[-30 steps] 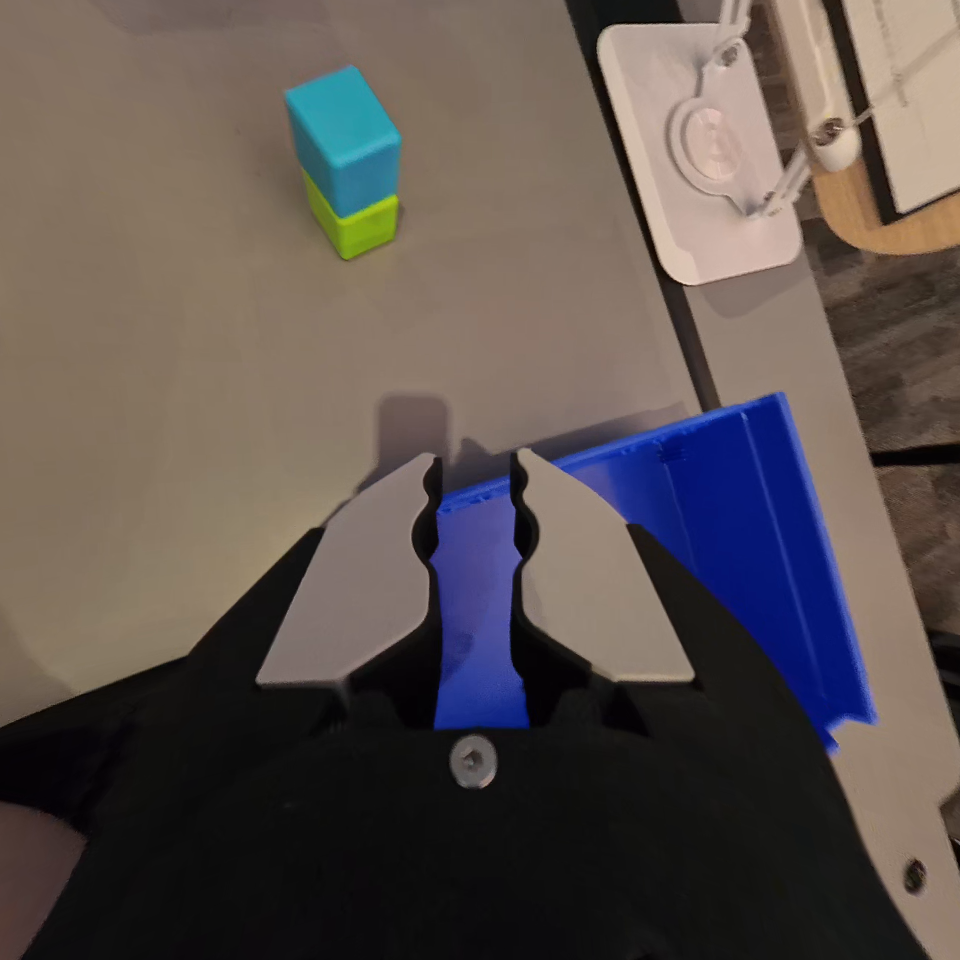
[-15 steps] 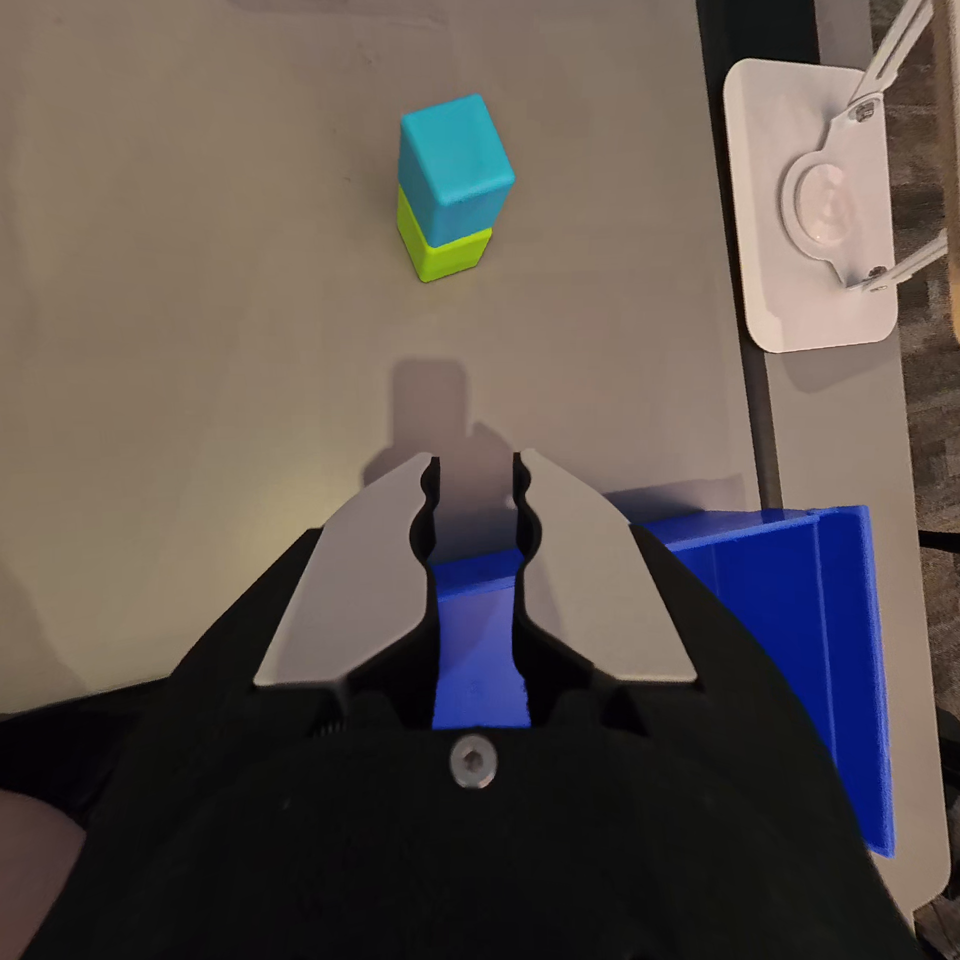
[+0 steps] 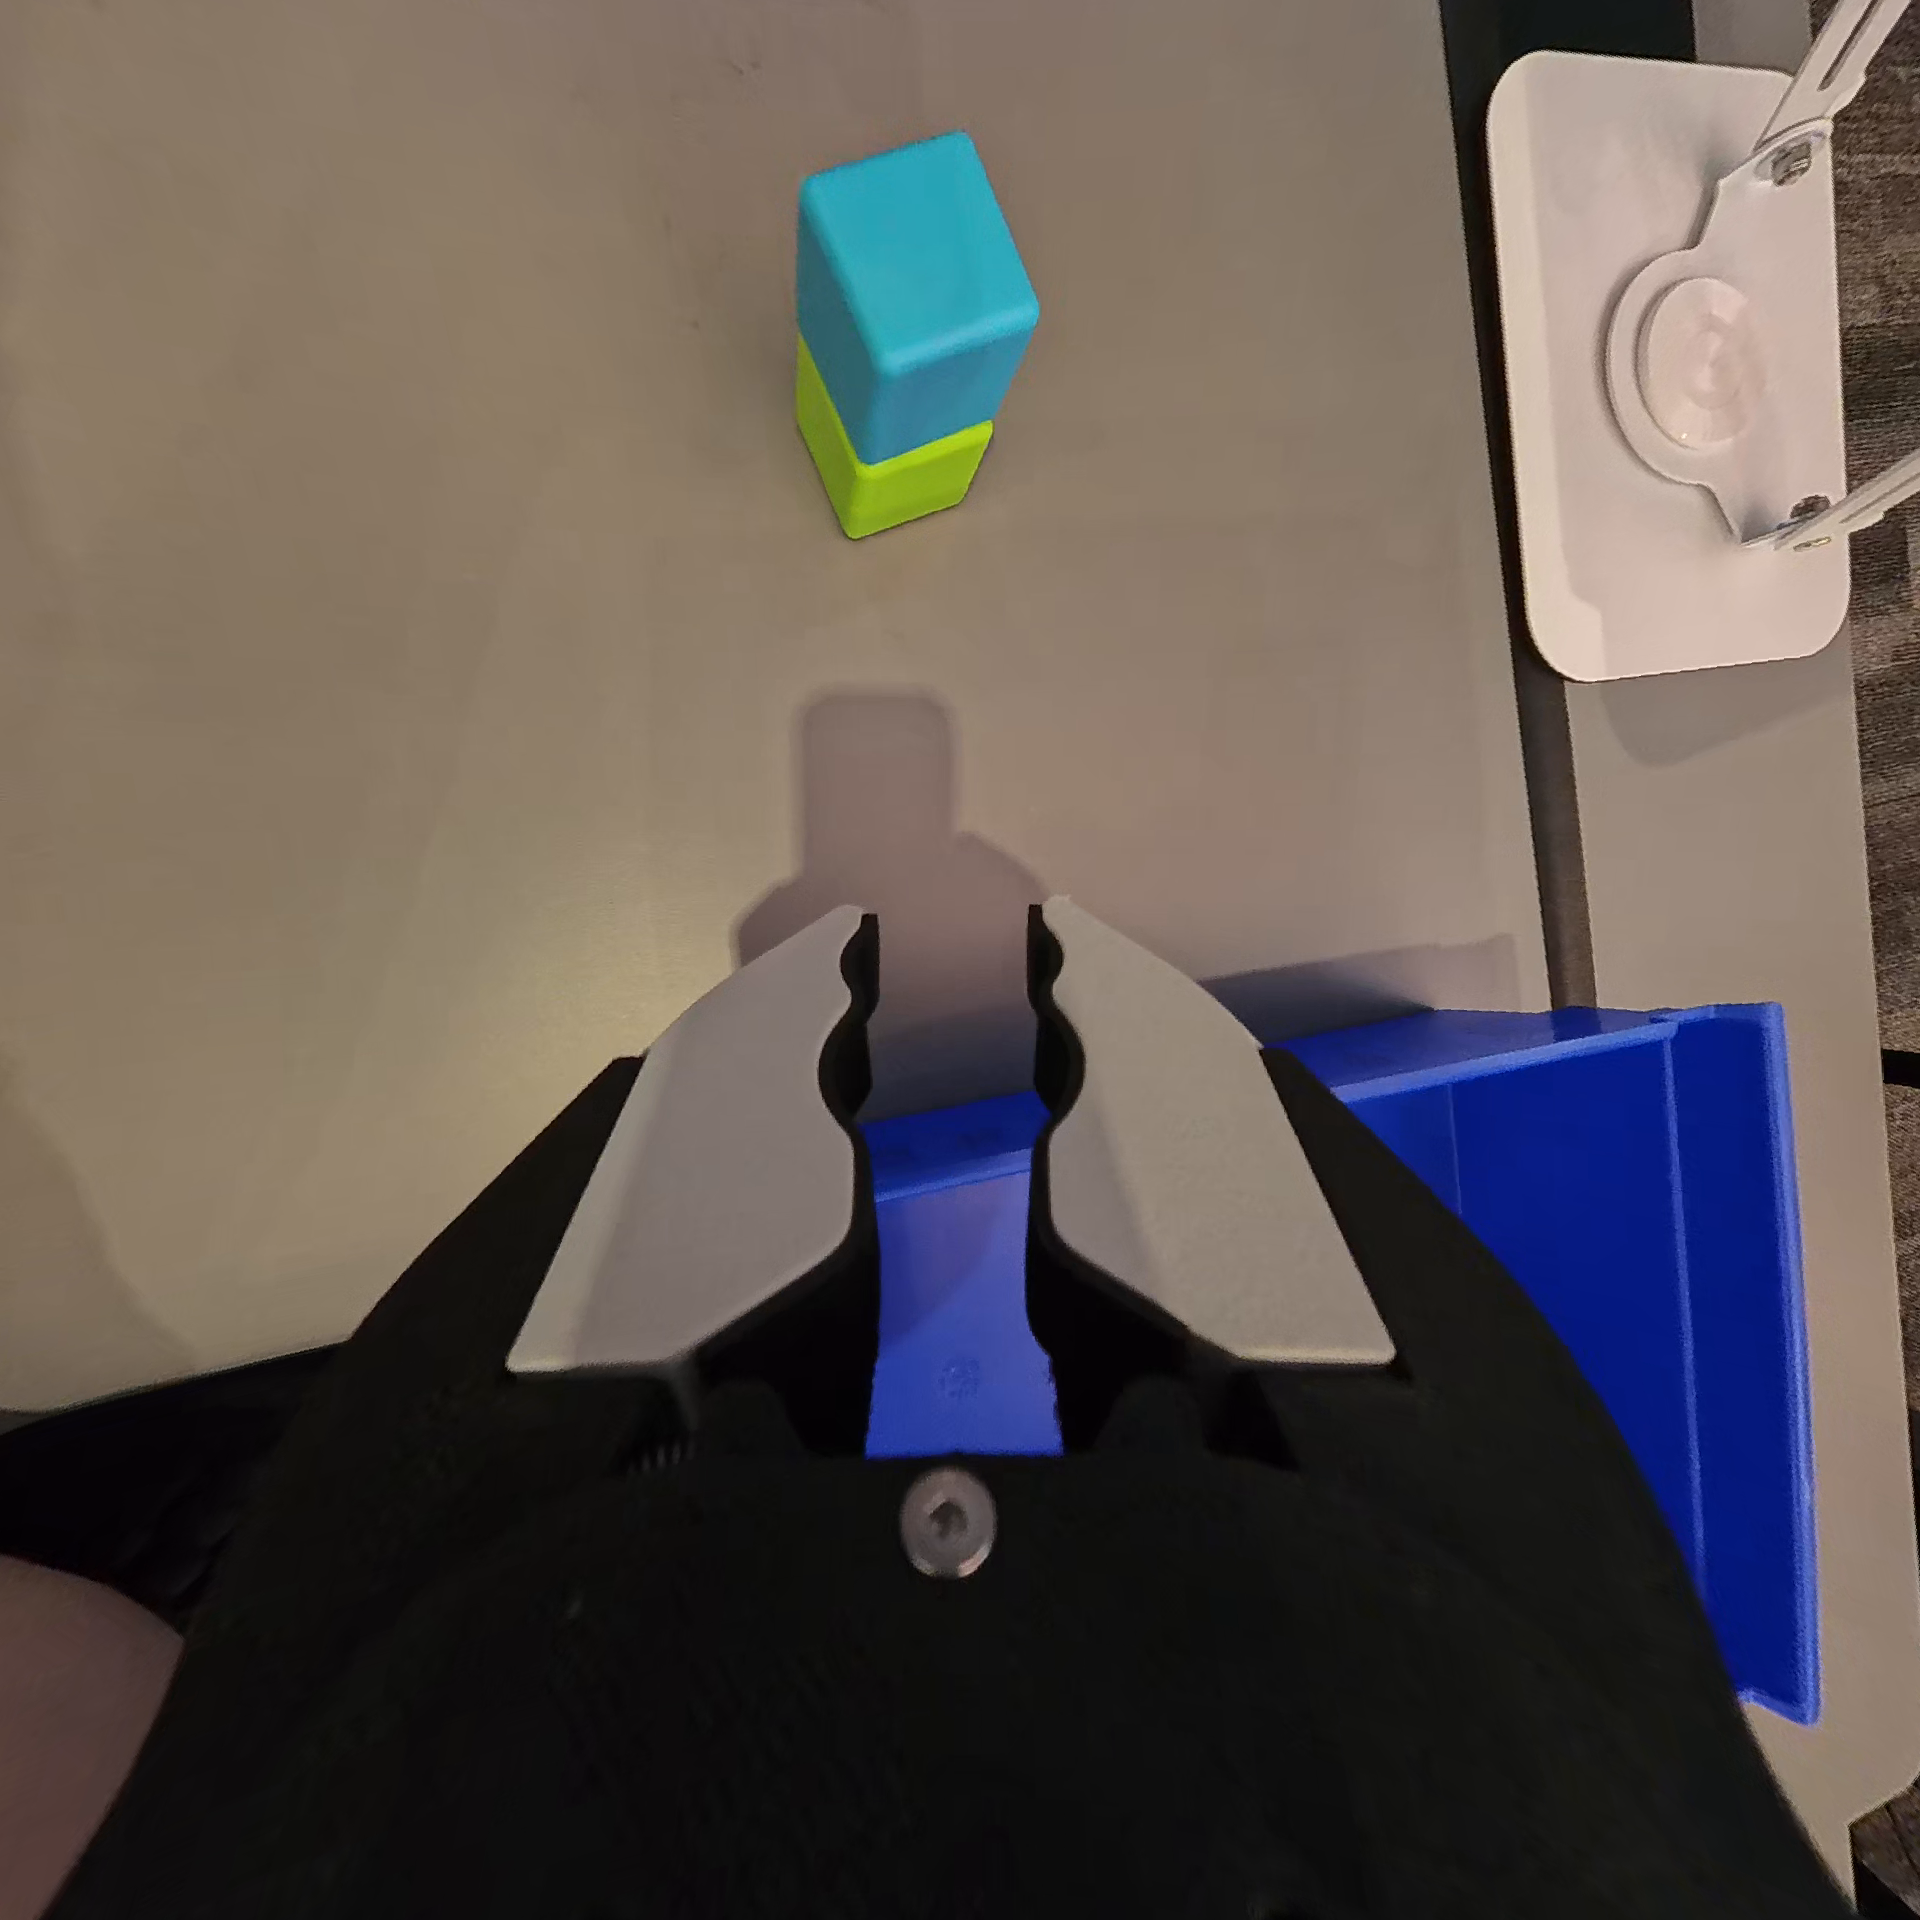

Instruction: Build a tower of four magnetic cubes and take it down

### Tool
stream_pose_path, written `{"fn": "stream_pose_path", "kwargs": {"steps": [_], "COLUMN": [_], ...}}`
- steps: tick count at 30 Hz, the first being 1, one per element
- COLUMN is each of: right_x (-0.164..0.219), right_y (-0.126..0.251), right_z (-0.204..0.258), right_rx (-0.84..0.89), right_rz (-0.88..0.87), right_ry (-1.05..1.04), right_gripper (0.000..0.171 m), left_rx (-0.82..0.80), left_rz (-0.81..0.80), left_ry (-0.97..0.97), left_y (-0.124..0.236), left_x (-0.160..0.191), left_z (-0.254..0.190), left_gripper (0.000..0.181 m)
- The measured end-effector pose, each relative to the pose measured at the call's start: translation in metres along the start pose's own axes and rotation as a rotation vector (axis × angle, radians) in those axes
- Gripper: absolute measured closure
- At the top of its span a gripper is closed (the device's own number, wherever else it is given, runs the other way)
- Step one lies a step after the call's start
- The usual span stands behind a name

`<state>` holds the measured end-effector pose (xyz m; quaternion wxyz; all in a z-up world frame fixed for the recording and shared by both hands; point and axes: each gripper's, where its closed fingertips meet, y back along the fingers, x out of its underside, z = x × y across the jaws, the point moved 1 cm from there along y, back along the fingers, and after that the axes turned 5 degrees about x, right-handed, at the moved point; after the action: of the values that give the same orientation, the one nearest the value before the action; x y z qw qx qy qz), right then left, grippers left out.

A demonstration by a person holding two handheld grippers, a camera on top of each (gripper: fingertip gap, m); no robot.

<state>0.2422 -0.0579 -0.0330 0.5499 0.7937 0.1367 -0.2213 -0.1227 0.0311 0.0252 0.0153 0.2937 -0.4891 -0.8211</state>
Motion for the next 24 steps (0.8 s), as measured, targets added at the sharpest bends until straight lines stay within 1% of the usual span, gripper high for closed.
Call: {"fn": "stream_pose_path", "kwargs": {"steps": [3, 6, 8, 10, 14, 19, 22, 24], "right_x": [0.001, 0.002, 0.003, 0.004, 0.006, 0.008, 0.009, 0.010], "right_y": [0.000, 0.000, 0.002, 0.002, 0.003, 0.004, 0.004, 0.004], "right_z": [0.000, 0.001, 0.001, 0.001, 0.002, 0.003, 0.003, 0.003], "right_rx": [-0.004, -0.004, -0.006, -0.008, -0.013, -0.025, -0.029, -0.030], "right_rz": [0.003, 0.008, 0.005, 0.004, 0.008, 0.015, 0.020, 0.019], "right_ry": [-0.001, -0.002, -0.004, -0.006, -0.009, -0.009, -0.011, -0.013], "right_gripper": [0.143, 0.142, 0.143, 0.142, 0.142, 0.143, 0.142, 0.142], "left_rx": [0.130, 0.253, 0.309, 0.369, 0.409, 0.416, 0.381, 0.389], "left_rz": [-0.085, -0.176, -0.234, -0.191, -0.088, 0.060, 0.108, 0.130], "left_ry": [0.021, 0.005, -0.021, -0.045, -0.064, -0.067, -0.084, -0.087], "left_y": [0.001, -0.010, -0.020, -0.032, -0.051, -0.064, -0.073, -0.077], "left_x": [-0.051, -0.096, -0.119, -0.125, -0.133, -0.134, -0.134, -0.133], "left_z": [-0.044, -0.095, -0.123, -0.145, -0.162, -0.174, -0.177, -0.181], "left_gripper": [0.130, 0.130, 0.130, 0.130, 0.130, 0.130, 0.130, 0.130]}}
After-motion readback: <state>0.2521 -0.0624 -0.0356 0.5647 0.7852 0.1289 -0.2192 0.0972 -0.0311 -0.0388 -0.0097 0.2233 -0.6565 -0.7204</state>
